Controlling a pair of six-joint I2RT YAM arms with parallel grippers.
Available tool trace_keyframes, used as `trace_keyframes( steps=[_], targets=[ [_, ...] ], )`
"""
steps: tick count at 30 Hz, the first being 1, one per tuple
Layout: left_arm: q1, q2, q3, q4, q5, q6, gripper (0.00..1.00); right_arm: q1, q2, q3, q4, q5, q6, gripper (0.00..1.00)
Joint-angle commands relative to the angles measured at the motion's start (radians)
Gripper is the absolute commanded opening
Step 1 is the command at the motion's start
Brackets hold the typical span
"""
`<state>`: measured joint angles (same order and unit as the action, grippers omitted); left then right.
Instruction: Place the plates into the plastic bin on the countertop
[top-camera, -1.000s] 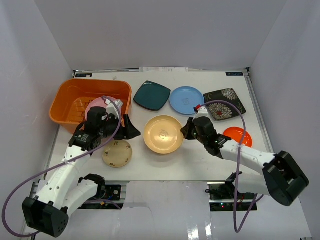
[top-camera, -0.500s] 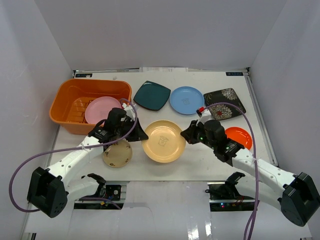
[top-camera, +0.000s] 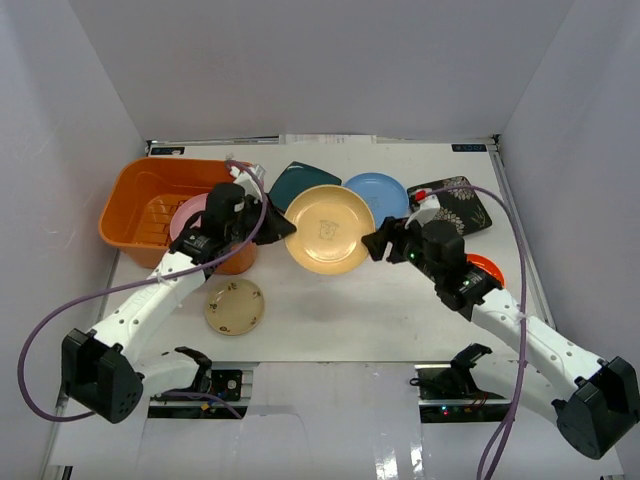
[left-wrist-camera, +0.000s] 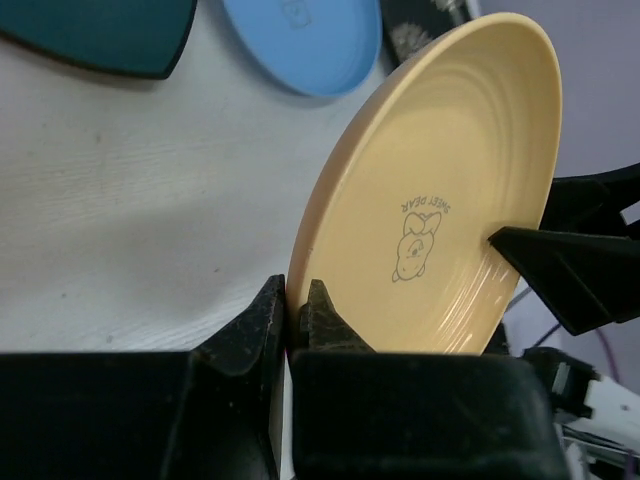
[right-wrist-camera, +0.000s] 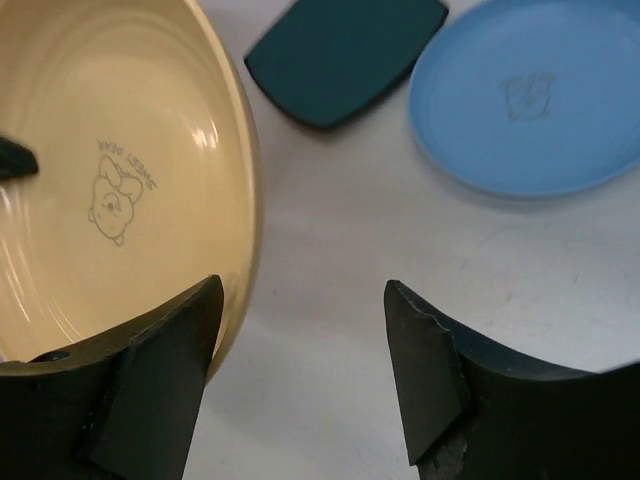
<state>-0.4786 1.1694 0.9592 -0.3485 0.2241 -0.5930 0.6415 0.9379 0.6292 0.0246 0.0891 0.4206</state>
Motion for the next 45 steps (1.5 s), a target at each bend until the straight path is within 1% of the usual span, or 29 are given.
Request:
trace_keyframes(
  steps=[1,2,3,4,5,7,8,9,11,12,14,15,16,17,18,22,25,28,31,36,39,40,41,42,43,44,45],
  targets=[
    [0.135,-0.002,0.088,0.104,0.013,-0.063,0.00,-0.084,-0.039,0.098,-0.023,0.142,-0.072,0.69],
    [0.167,0.003,0.098,0.112,0.038,-0.092,0.00,-0.109,-0.033,0.105,-0.023,0.152,-0.068,0.67],
    [0.225,0.004,0.108,0.123,0.044,-0.102,0.00,-0.161,-0.007,0.113,-0.022,0.150,-0.060,0.66],
    [0.250,0.004,0.127,0.126,0.044,-0.113,0.00,-0.186,0.010,0.113,-0.014,0.152,-0.056,0.64],
    [0.299,0.003,0.134,0.126,0.032,-0.128,0.00,-0.227,0.033,0.107,0.020,0.158,-0.049,0.63],
    [0.340,-0.007,0.144,0.128,0.002,-0.137,0.00,-0.272,0.128,0.118,0.043,0.127,-0.029,0.62],
    [0.378,-0.011,0.147,0.123,-0.070,-0.142,0.00,-0.299,0.168,0.128,0.055,0.126,-0.025,0.63],
    [0.399,-0.029,0.144,0.115,-0.104,-0.163,0.00,-0.310,0.241,0.145,0.057,0.132,-0.026,0.62],
    [0.431,-0.060,0.100,0.129,-0.170,-0.177,0.00,-0.328,0.310,0.190,0.069,0.162,-0.026,0.63],
    [0.439,-0.088,0.084,0.132,-0.259,-0.194,0.00,-0.356,0.378,0.205,0.078,0.155,-0.022,0.64],
    [0.462,-0.109,0.061,0.123,-0.330,-0.195,0.00,-0.385,0.427,0.233,0.086,0.114,0.000,0.65],
    [0.471,-0.117,0.037,0.115,-0.389,-0.197,0.00,-0.390,0.468,0.231,0.122,0.110,0.007,0.65],
    [0.475,-0.128,0.029,0.111,-0.411,-0.192,0.00,-0.391,0.489,0.231,0.138,0.109,0.012,0.65],
    [0.510,-0.129,0.023,0.105,-0.439,-0.191,0.00,-0.393,0.513,0.233,0.150,0.106,0.027,0.65],
    [0.515,-0.128,0.012,0.099,-0.468,-0.185,0.00,-0.398,0.562,0.243,0.156,0.103,0.035,0.65],
    [0.534,-0.102,0.010,0.056,-0.644,-0.162,0.00,-0.407,0.659,0.260,0.196,0.075,0.076,0.65],
    [0.560,-0.111,-0.032,0.058,-0.707,-0.143,0.00,-0.410,0.714,0.277,0.236,0.051,0.096,0.66],
    [0.600,-0.108,-0.063,0.089,-0.713,-0.111,0.00,-0.410,0.780,0.322,0.239,0.032,0.115,0.66],
    [0.655,-0.044,-0.051,0.062,-0.691,-0.117,0.00,-0.410,0.835,0.346,0.239,0.018,0.132,0.66],
    [0.689,0.030,-0.065,0.072,-0.651,-0.125,0.00,-0.410,0.861,0.319,0.275,0.015,0.149,0.65],
    [0.707,0.062,-0.057,0.077,-0.635,-0.123,0.11,-0.410,0.878,0.320,0.278,0.003,0.153,0.62],
    [0.710,0.082,-0.053,0.077,-0.628,-0.117,0.21,-0.410,0.881,0.319,0.282,-0.008,0.156,0.61],
    [0.710,0.090,-0.044,0.077,-0.620,-0.113,0.26,-0.410,0.888,0.316,0.287,-0.011,0.167,0.59],
    [0.710,0.096,-0.040,0.075,-0.593,-0.107,0.31,-0.410,0.891,0.314,0.293,-0.015,0.168,0.54],
    [0.712,0.099,-0.039,0.075,-0.577,-0.102,0.36,-0.410,0.892,0.313,0.294,-0.020,0.170,0.52],
    [0.712,0.098,-0.040,0.078,-0.565,-0.102,0.46,-0.410,0.891,0.313,0.293,-0.019,0.173,0.48],
    [0.712,0.092,-0.048,0.083,-0.553,-0.099,0.53,-0.408,0.888,0.311,0.293,-0.017,0.175,0.42]
  ],
)
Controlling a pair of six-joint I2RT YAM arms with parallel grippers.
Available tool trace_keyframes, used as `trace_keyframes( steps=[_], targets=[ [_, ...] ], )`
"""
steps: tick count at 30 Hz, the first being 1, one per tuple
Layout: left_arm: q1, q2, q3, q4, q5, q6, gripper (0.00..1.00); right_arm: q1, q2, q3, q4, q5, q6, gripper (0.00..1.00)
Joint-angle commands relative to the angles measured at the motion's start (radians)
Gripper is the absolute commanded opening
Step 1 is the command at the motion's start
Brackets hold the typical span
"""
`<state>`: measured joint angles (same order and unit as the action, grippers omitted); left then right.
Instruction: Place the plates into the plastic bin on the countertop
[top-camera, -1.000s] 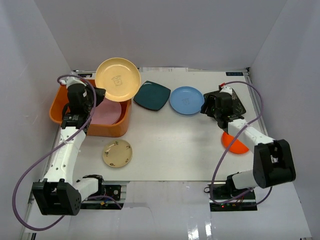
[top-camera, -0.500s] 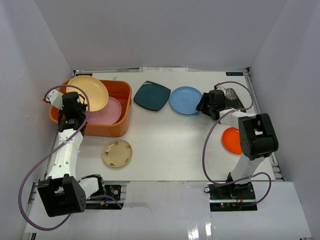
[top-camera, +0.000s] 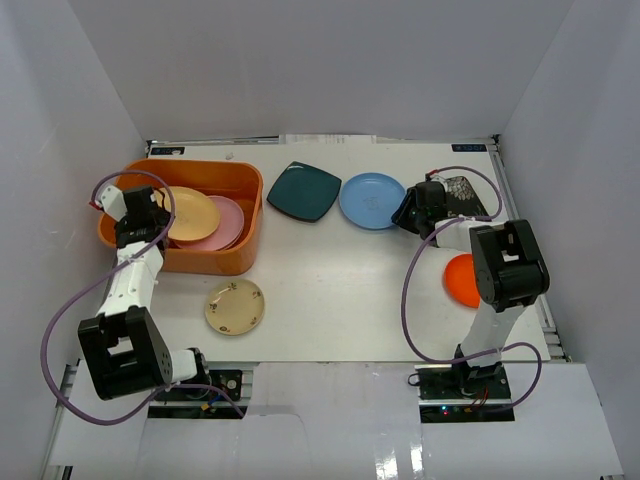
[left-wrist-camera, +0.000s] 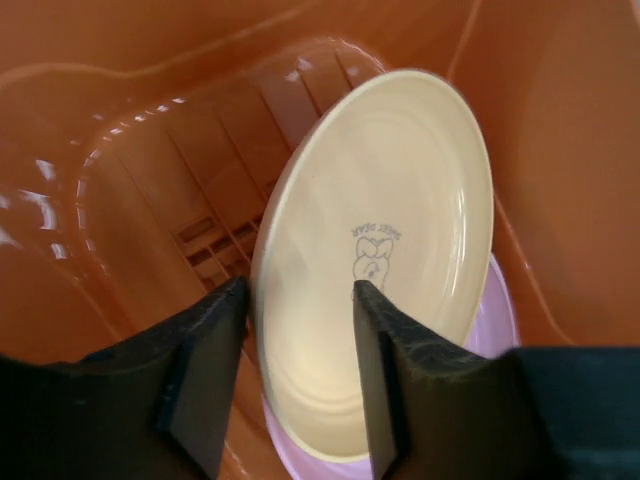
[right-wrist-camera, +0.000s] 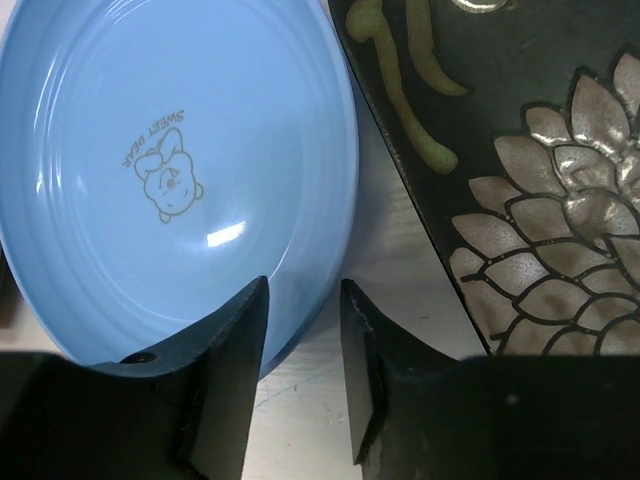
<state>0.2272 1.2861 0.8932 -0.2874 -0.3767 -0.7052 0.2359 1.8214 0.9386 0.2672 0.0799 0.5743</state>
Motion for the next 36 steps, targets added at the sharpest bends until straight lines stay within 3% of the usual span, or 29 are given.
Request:
trace_keyframes(
  steps=[1,5,6,9,14,17,21,22,25,36],
  targets=[
    [0.004,-0.030,0.015,0.025,0.071,0.019,0.59,-0.004,-0.002,-0.001,0.050,-0.002,0.021,0.40],
    [0.006,-0.070,0.006,0.030,0.124,0.026,0.85,-0.004,-0.063,-0.023,0.053,-0.002,0.038,0.27],
    [0.006,-0.077,0.003,0.030,0.133,0.029,0.87,-0.006,-0.079,-0.035,0.056,-0.002,0.044,0.20],
    [0.004,-0.117,0.001,0.050,0.217,0.049,0.94,-0.007,-0.145,-0.049,0.070,0.004,0.045,0.12],
    [0.003,-0.160,0.039,0.085,0.503,0.075,0.96,-0.006,-0.286,-0.067,0.083,0.003,0.032,0.08],
    [-0.034,-0.173,0.055,0.116,0.707,0.095,0.91,-0.006,-0.385,-0.084,0.084,-0.006,0.012,0.08],
    [-0.198,-0.111,0.133,0.082,0.881,0.157,0.89,-0.006,-0.510,-0.110,0.087,-0.109,-0.011,0.08],
    [-0.303,-0.085,0.153,0.052,0.880,0.195,0.90,-0.003,-0.552,-0.115,0.087,-0.167,-0.013,0.08],
    [-0.421,-0.051,0.199,0.056,0.909,0.199,0.91,0.008,-0.609,-0.118,0.049,-0.242,-0.021,0.08],
    [-0.701,0.055,0.280,0.102,0.831,0.237,0.91,0.140,-0.649,-0.126,-0.026,-0.290,-0.060,0.08]
  ],
)
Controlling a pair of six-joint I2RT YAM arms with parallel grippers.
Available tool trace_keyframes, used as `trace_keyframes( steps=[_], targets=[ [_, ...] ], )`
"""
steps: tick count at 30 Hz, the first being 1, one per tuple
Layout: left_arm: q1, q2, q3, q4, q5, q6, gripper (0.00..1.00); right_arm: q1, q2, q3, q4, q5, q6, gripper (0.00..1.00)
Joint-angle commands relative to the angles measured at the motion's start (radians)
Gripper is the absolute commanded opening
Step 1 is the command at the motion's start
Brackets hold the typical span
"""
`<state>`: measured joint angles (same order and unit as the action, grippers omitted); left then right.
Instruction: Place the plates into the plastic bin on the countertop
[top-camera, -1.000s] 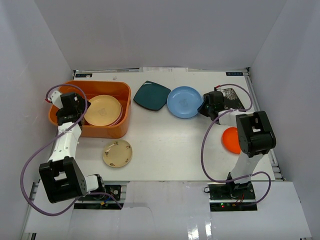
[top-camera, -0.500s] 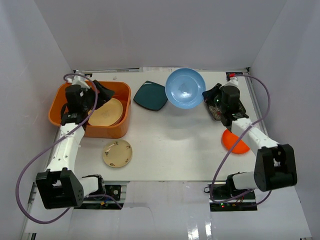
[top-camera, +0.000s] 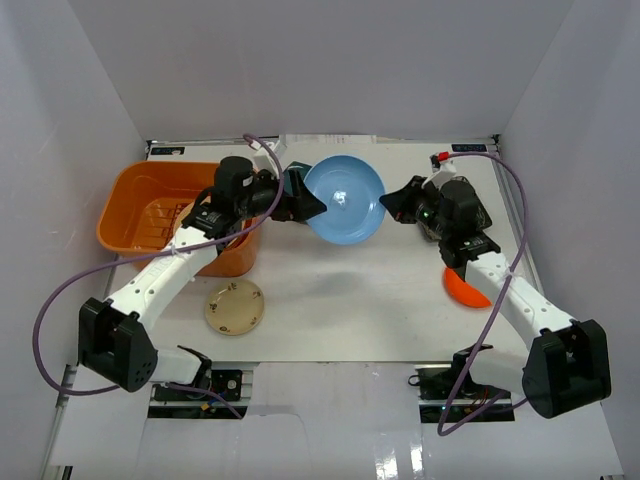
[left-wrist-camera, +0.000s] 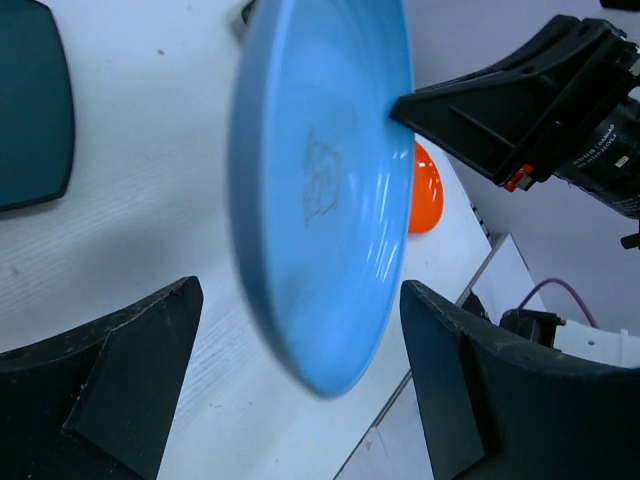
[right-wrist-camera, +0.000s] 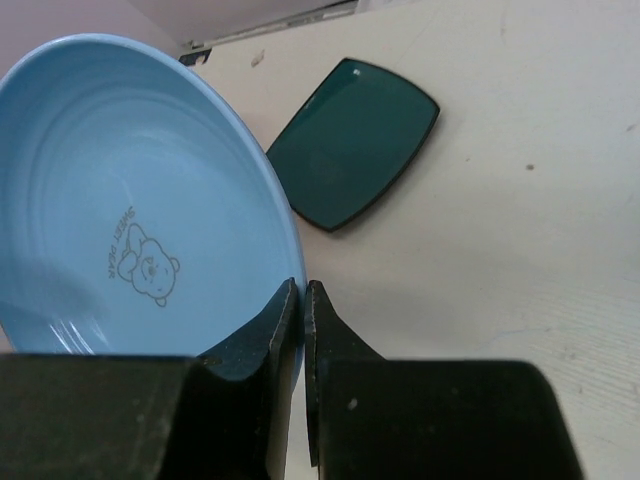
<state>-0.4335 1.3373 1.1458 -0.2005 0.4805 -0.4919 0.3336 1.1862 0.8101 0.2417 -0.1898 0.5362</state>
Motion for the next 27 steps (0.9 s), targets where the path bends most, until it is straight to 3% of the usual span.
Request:
trace_keyframes(
  steps=[1,2,5,6,8,10,11,14,17,21,27],
  targets=[
    [-0.047,0.000,0.017,0.032,-0.042,0.019,0.90,0.048,-0.014,0.003,-0.001,-0.020,-0.022,0.08],
    [-0.050,0.000,0.014,0.036,-0.049,0.016,0.87,0.056,-0.014,0.001,-0.001,-0.022,-0.022,0.08],
    [-0.057,0.005,0.015,0.023,-0.118,0.018,0.51,0.081,-0.023,-0.002,0.010,-0.031,-0.022,0.08],
    [-0.057,0.008,0.020,0.004,-0.135,0.019,0.33,0.088,-0.030,-0.002,0.011,-0.037,-0.019,0.08],
    [-0.057,0.010,0.035,-0.014,-0.167,0.018,0.21,0.090,-0.030,-0.005,0.010,-0.043,-0.021,0.09],
    [-0.057,0.003,0.046,-0.031,-0.178,0.033,0.12,0.090,-0.036,-0.011,0.008,-0.046,-0.024,0.17],
    [-0.057,0.000,0.061,-0.040,-0.187,0.041,0.10,0.088,-0.039,-0.014,0.008,-0.046,-0.024,0.33],
    [-0.056,-0.009,0.115,-0.115,-0.322,0.085,0.04,0.088,-0.050,-0.023,-0.001,-0.051,-0.036,0.58],
    [-0.008,-0.036,0.140,-0.166,-0.447,0.079,0.02,0.088,-0.056,-0.031,-0.031,-0.048,-0.068,0.73],
    [0.151,-0.107,0.118,-0.177,-0.465,0.030,0.03,0.085,-0.016,-0.055,-0.033,-0.046,-0.087,0.74],
    [0.408,-0.216,0.025,-0.218,-0.628,-0.042,0.04,0.082,0.084,-0.075,0.030,-0.080,-0.067,0.73]
  ],
)
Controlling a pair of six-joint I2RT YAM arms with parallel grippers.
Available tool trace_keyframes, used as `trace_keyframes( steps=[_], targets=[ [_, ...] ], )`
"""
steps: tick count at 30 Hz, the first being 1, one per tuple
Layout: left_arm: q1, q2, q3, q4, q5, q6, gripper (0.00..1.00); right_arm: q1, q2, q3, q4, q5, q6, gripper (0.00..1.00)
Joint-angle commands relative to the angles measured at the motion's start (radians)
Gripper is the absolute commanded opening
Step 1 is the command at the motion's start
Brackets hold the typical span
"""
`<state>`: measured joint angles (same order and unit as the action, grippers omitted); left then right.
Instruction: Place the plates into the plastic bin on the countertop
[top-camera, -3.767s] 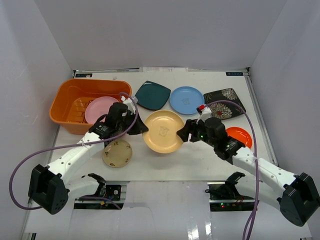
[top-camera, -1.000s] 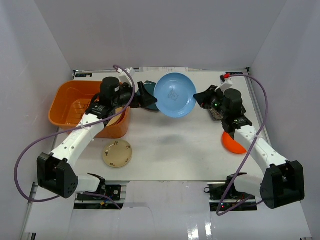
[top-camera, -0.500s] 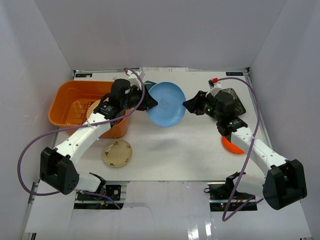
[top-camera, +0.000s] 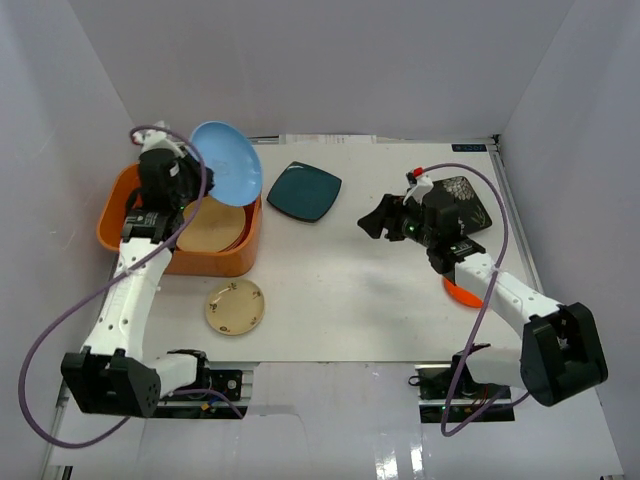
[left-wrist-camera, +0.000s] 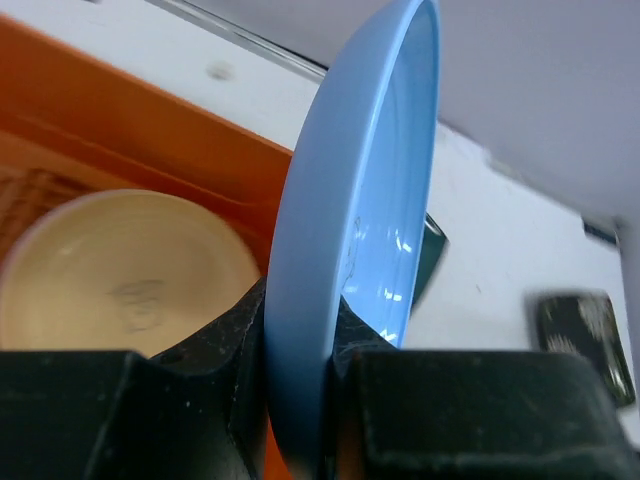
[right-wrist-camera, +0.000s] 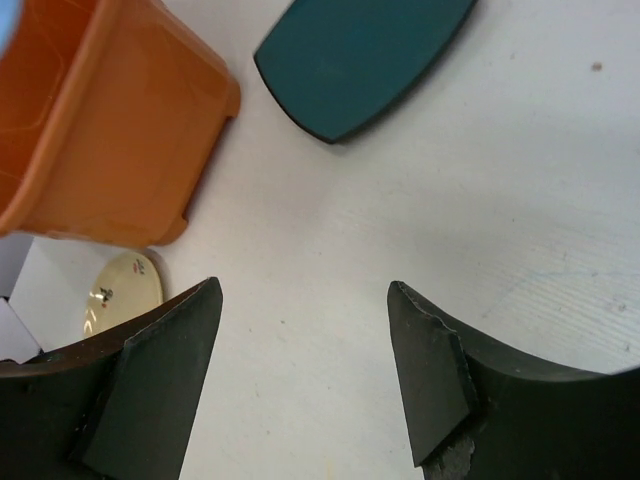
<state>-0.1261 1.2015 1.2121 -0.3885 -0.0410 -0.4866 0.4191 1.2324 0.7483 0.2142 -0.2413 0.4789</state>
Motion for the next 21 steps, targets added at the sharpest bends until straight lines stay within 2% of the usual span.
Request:
trace_keyframes(
  steps=[1,2,4,9,13,15,16,17,21],
  targets=[
    [0.146,-0.091,-0.081,-0.027,-0.105,-0.058,0.04,-0.002,0.050,-0.010,0.063,-0.026,-0.008,0.73],
    [0.227,-0.101,-0.103,-0.021,-0.100,-0.075,0.05,-0.002,0.064,-0.007,0.080,-0.023,-0.010,0.73],
    [0.284,-0.126,-0.158,0.000,-0.088,-0.095,0.06,-0.002,0.122,0.011,0.094,0.005,-0.013,0.73],
    [0.345,-0.083,-0.213,0.039,-0.011,-0.145,0.10,-0.002,0.352,0.117,0.123,-0.027,0.001,0.73],
    [0.393,-0.008,-0.244,0.079,0.064,-0.200,0.21,0.000,0.493,0.210,0.177,-0.049,0.073,0.74],
    [0.405,0.032,-0.253,0.091,0.072,-0.207,0.29,0.001,0.560,0.247,0.198,-0.053,0.137,0.74],
    [0.408,0.042,-0.256,0.091,0.067,-0.207,0.35,0.003,0.584,0.253,0.236,-0.053,0.162,0.74],
    [0.410,0.058,-0.258,0.091,0.066,-0.204,0.55,0.007,0.601,0.256,0.258,-0.040,0.184,0.75],
    [0.410,0.061,-0.272,0.095,0.056,-0.191,0.98,0.020,0.705,0.264,0.353,0.031,0.334,0.76]
  ],
)
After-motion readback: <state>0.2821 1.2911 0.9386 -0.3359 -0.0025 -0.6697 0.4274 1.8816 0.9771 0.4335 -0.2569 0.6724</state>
